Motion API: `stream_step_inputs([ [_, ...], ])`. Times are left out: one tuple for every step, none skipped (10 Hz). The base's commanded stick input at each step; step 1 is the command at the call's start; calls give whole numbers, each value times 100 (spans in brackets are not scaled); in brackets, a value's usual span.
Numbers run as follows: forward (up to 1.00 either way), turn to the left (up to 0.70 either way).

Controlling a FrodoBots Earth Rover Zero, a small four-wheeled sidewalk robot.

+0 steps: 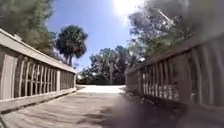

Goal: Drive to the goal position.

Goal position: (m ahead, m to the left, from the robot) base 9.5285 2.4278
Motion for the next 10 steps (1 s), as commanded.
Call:
stream_step_inputs([
  [85, 12],
  [85, 5],
  [85, 0],
  [85, 0],
  [85, 0],
  [85, 0],
  [85, 0],
  [85, 0],
  [85, 0],
  [85, 0],
])
